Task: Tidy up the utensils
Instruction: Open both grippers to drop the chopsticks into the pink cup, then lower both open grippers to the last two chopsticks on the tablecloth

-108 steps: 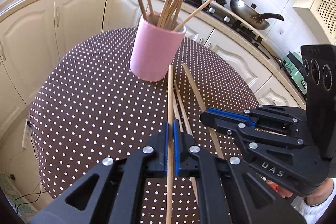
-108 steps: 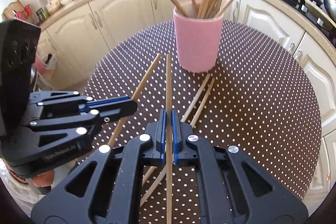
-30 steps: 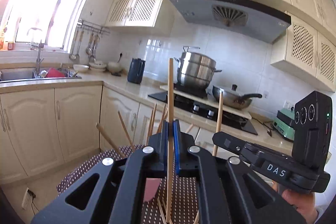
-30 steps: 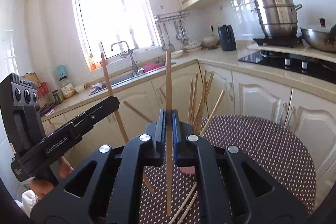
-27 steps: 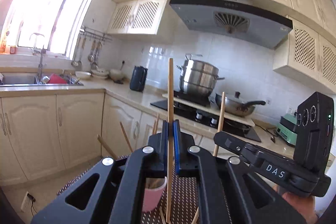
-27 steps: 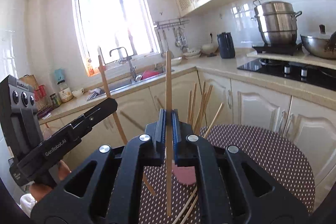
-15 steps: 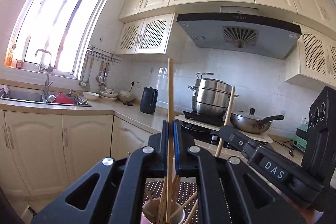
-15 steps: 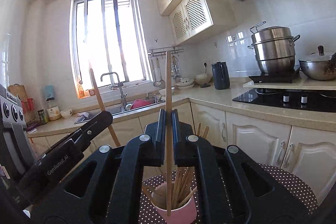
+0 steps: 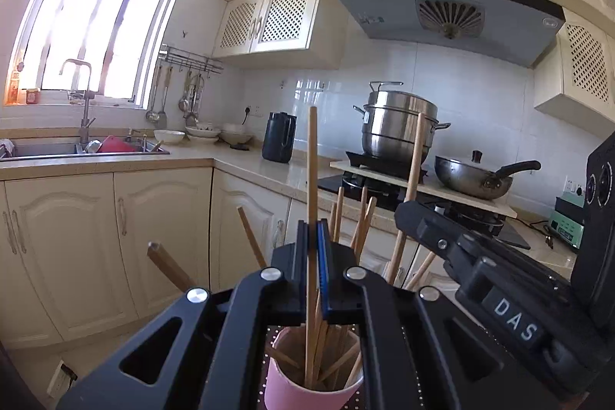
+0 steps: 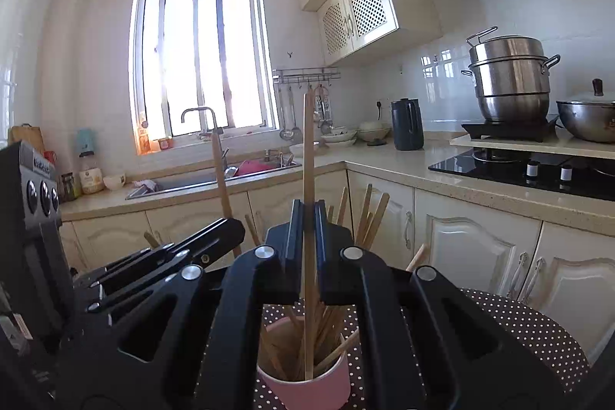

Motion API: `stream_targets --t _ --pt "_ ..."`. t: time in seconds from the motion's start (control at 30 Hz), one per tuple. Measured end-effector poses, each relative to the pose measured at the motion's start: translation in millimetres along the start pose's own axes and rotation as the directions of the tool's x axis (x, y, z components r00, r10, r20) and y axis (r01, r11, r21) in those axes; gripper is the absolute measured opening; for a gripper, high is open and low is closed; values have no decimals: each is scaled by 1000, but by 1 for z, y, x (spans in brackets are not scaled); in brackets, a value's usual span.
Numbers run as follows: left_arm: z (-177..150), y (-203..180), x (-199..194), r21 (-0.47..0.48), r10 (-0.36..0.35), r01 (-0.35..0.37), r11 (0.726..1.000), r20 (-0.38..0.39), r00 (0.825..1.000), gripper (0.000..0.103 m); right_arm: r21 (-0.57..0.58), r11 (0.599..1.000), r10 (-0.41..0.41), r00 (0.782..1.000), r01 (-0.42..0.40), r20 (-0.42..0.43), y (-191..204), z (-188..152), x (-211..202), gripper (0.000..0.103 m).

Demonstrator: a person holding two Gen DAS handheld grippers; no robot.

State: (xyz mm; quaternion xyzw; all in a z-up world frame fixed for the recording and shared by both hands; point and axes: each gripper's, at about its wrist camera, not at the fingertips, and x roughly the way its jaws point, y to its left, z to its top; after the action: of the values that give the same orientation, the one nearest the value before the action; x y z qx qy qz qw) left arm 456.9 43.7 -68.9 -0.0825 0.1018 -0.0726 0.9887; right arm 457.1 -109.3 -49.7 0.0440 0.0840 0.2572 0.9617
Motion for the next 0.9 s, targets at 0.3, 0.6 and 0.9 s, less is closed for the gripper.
stream_targets --t 0.3,0.6,0.9 --pt "-6 9 -31 -14 -19 18 1000 -51 999 47 0 999 -47 997 47 -62 -2 -26 -8 9" --pt "-8 31 -105 -22 53 -53 998 -26 998 64 -27 995 -96 995 96 -16 24 -17 -54 65" --pt "-54 45 -152 -38 53 -55 998 -36 998 67 19 994 -107 994 108 -37 47 -39 -104 70"
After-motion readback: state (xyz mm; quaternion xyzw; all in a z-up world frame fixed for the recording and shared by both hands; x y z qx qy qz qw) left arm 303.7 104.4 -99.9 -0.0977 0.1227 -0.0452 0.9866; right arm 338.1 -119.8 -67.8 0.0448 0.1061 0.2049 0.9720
